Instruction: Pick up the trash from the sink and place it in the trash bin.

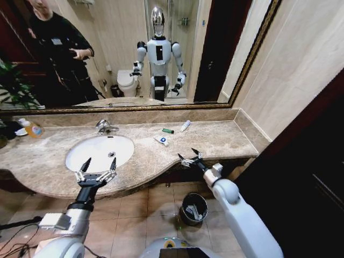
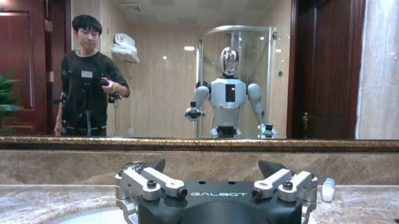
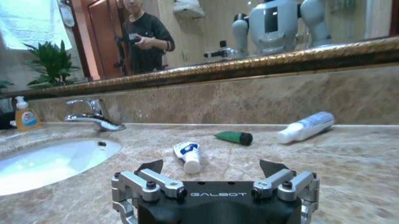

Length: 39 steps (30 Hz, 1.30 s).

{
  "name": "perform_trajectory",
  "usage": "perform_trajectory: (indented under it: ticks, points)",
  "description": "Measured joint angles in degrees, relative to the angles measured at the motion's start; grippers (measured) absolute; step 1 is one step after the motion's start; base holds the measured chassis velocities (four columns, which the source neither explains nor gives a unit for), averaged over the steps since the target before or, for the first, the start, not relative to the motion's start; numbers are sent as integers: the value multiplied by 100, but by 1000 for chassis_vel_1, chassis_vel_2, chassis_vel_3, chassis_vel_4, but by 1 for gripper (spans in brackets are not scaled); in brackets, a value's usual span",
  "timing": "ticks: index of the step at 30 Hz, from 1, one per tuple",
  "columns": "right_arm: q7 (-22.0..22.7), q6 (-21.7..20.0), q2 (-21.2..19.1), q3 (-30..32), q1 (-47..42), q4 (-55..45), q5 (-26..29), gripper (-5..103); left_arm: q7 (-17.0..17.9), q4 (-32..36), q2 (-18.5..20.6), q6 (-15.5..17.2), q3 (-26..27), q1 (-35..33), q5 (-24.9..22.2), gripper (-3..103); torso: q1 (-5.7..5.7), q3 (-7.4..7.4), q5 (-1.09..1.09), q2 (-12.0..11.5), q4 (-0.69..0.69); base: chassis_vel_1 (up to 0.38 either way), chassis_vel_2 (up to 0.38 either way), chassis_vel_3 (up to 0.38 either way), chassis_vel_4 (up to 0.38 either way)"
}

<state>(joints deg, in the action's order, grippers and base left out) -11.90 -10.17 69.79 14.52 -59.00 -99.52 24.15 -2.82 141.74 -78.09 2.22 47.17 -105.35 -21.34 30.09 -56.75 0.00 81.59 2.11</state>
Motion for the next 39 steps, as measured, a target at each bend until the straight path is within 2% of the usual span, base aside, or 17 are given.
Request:
perform_trajectory:
  ticks: [9,18,28,29,31,34,36,37,39]
  points:
    - [50,33,142,-815,1053,1024,4,100,2,0,0,0,0,0,0,100,0,0,0,0,0,0,0,0,0]
    - [97,196,317,-1361,2011,2019,-17,100,1,0,0,0,0,0,0,100,0,0,-1,0,0,0,0,0,0]
    - [183,217,397,-1759,2463,2582,97,100,2,0,0,0,0,0,0,100,-1,1,-1,1,0,0,0,0,0]
    - [233,192,413,-1775,2475,2611,141,103,2,0,0,0,1,0,0,100,-1,1,-1,1,0,0,0,0,0]
    - [266,185,419,-1781,2476,2622,159,100,2,0,0,0,1,0,0,100,-1,1,-1,1,0,0,0,0,0]
    - [320,175,420,-1783,2464,2629,171,87,2,0,0,0,0,0,0,100,-1,1,-1,1,0,0,0,0,0]
    - [327,173,414,-1783,2455,2629,171,87,2,0,0,0,0,0,0,100,-1,1,-1,1,0,0,0,0,0]
    - [342,167,404,-1775,2438,2616,171,76,1,0,0,0,0,0,0,100,-1,1,-1,1,0,0,0,0,0]
    - [349,158,398,-1769,2427,2601,171,76,2,0,0,0,0,0,0,100,-1,1,-1,1,0,0,0,0,0]
